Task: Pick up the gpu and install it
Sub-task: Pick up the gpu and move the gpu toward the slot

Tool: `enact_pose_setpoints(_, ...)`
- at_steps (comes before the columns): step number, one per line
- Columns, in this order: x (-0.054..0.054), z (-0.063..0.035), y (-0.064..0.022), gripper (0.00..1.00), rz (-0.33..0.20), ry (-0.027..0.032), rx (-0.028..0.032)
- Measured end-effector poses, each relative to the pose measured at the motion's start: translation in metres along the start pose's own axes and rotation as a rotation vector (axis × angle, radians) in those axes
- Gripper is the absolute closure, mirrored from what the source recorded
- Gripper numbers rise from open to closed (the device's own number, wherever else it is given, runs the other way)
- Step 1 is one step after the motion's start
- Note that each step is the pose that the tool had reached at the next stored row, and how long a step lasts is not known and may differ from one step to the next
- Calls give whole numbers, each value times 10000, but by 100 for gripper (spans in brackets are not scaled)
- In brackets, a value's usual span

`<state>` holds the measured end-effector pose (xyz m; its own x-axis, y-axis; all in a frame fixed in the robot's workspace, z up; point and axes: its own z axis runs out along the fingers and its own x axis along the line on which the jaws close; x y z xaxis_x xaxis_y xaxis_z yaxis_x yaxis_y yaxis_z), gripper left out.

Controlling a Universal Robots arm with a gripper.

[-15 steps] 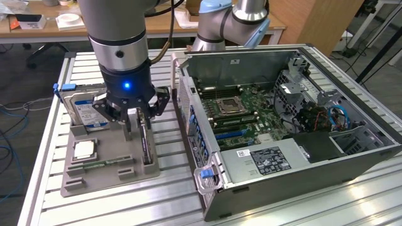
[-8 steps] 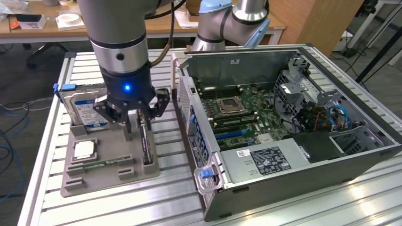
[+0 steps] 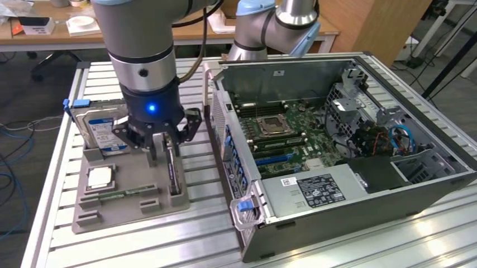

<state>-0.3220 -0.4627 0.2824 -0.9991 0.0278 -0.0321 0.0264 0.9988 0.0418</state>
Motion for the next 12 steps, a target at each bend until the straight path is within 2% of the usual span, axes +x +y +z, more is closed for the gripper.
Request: enact_pose_setpoints(12,7,100,-5,53,-3,-53,-1)
